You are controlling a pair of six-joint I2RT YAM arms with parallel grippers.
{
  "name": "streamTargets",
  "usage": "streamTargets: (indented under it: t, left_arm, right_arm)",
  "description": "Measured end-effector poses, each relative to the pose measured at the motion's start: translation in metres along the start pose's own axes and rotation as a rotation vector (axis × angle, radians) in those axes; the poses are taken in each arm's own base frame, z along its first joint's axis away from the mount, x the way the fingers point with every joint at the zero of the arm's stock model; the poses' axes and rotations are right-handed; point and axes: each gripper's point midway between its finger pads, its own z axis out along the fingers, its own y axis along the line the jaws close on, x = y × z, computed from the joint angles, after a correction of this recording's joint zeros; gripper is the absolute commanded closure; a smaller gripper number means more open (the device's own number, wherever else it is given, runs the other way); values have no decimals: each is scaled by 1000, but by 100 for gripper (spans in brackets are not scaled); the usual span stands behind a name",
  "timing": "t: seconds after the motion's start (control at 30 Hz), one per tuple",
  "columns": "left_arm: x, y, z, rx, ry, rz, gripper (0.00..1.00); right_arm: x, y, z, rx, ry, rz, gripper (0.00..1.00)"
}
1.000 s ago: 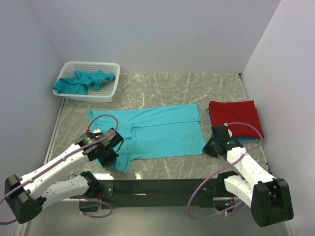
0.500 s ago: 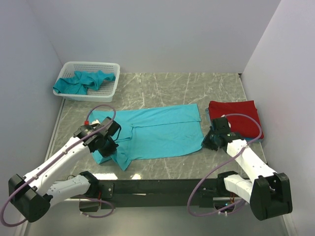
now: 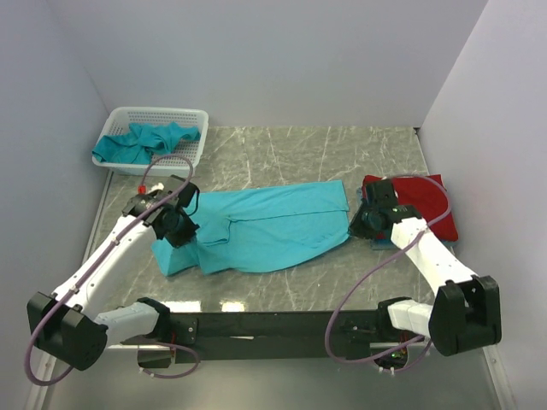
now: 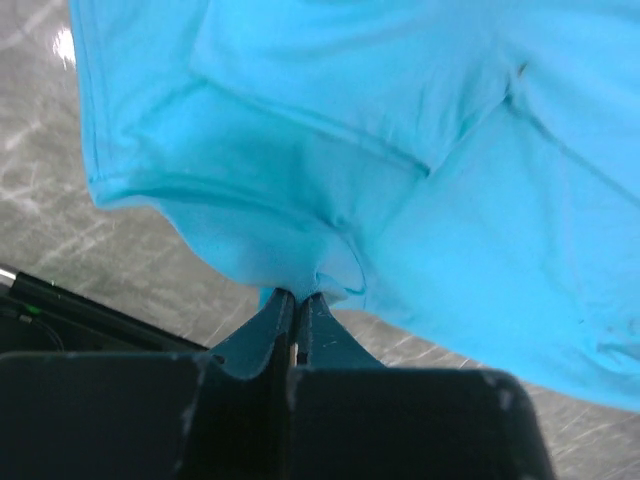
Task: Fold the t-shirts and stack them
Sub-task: Fold the tshirt
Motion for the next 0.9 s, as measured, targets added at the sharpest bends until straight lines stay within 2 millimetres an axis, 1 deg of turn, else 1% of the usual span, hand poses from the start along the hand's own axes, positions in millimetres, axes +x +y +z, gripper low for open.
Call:
streamTargets:
  t: [0.13, 0.27, 0.47, 0.7, 0.9]
  left_arm:
    - [-20, -6, -1, 12, -34, -11, 99]
    - [-33, -10, 2, 10, -49, -8, 99]
    - [-45, -9, 15, -26, -47, -8, 99]
    - [-58, -6, 23, -41, -58, -27, 99]
    - [-64, -9, 29, -45, -60, -12, 99]
  right_arm:
    - [-8, 6, 3, 7, 9, -11, 100]
    - [-17, 12, 5, 12, 10, -27, 100]
    - [-29, 21, 9, 18, 15, -36, 100]
    - [-44, 23, 16, 41, 4, -33, 100]
    - [-53, 29, 21, 46, 5, -40, 100]
